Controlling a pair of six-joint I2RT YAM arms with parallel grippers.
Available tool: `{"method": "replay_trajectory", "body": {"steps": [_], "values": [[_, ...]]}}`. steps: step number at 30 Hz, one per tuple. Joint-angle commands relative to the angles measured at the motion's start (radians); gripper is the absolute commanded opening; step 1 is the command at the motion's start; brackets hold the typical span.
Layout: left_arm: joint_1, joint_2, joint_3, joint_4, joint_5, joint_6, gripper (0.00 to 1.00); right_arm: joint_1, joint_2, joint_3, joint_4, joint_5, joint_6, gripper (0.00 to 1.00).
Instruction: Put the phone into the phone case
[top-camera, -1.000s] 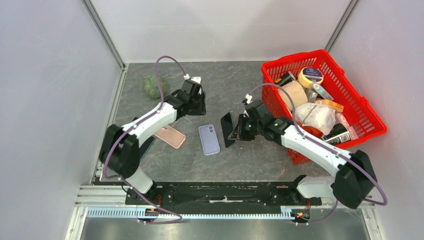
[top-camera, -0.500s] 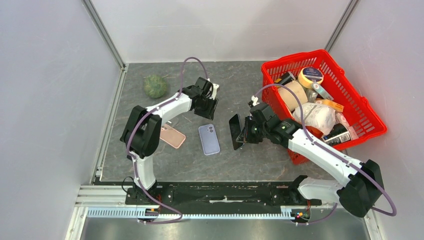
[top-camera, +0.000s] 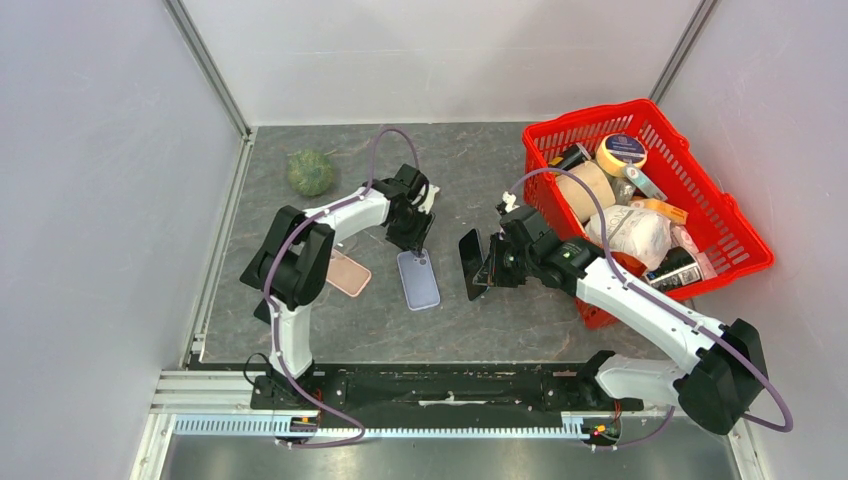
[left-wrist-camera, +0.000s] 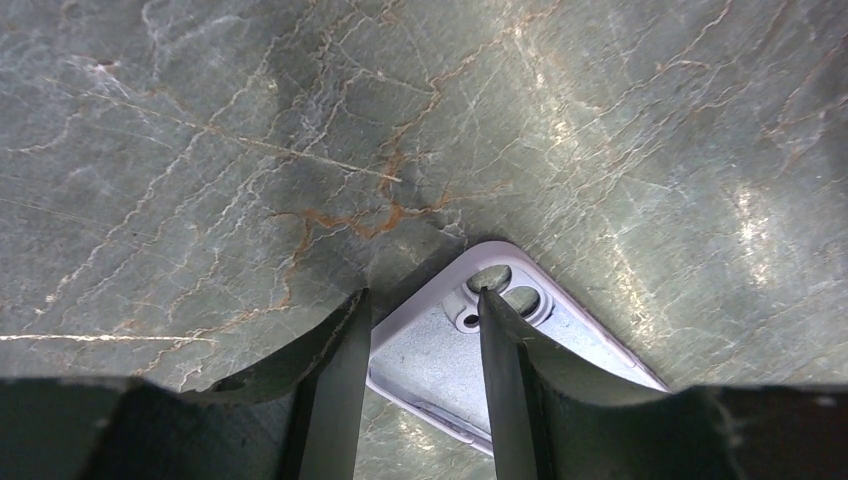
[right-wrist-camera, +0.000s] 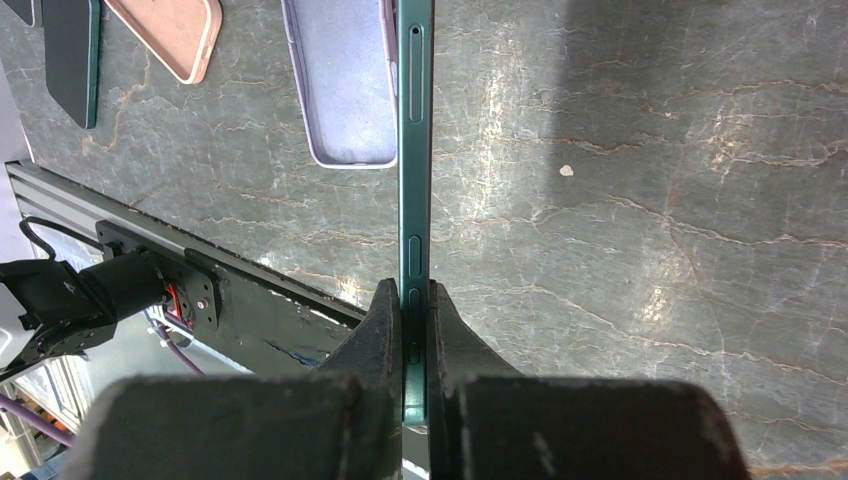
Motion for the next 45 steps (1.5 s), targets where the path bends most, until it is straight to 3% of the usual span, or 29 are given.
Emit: {"method": "replay_trajectory", "body": {"steps": [1,3,7,11,18,25,30,34,36,42,45], "values": [[-0.014,0.024,0.034,-0.020,-0.015,0.037,0.49,-0.002,-0.008,0.046,0.044,0.009,-0.017,0.00],[-0.020,0.034,0.040,-0.024,-0.036,0.018,0.42,-0.002,-0.005,0.045,0.048,0.011,-0.016,0.00],[-0.038,0.023,0.013,-0.013,-0.062,-0.061,0.17,-0.003,0.001,0.042,0.058,0.013,-0.015,0.00],[-0.049,-0.022,-0.058,0.019,-0.089,-0.175,0.02,-0.003,0.009,0.037,0.064,0.027,-0.016,0.00],[-0.048,-0.138,-0.180,0.008,-0.260,-0.527,0.02,-0.004,0.028,0.037,0.078,0.063,-0.021,0.00],[-0.067,-0.385,-0.447,0.082,-0.349,-1.064,0.02,-0.006,0.071,0.042,0.112,0.085,-0.015,0.00],[-0.174,-0.493,-0.600,0.131,-0.401,-1.428,0.02,-0.005,0.104,0.040,0.145,0.069,-0.007,0.00],[-0.267,-0.498,-0.636,0.138,-0.455,-1.620,0.02,-0.005,0.124,0.038,0.161,0.061,-0.008,0.00],[-0.299,-0.480,-0.627,0.139,-0.476,-1.648,0.10,-0.005,0.129,0.036,0.164,0.061,-0.009,0.00],[-0.321,-0.428,-0.545,0.118,-0.489,-1.447,0.54,-0.005,0.127,0.031,0.167,0.061,-0.014,0.00],[-0.321,-0.461,-0.532,0.110,-0.532,-1.287,0.62,-0.005,0.124,0.032,0.165,0.064,-0.019,0.00]]}}
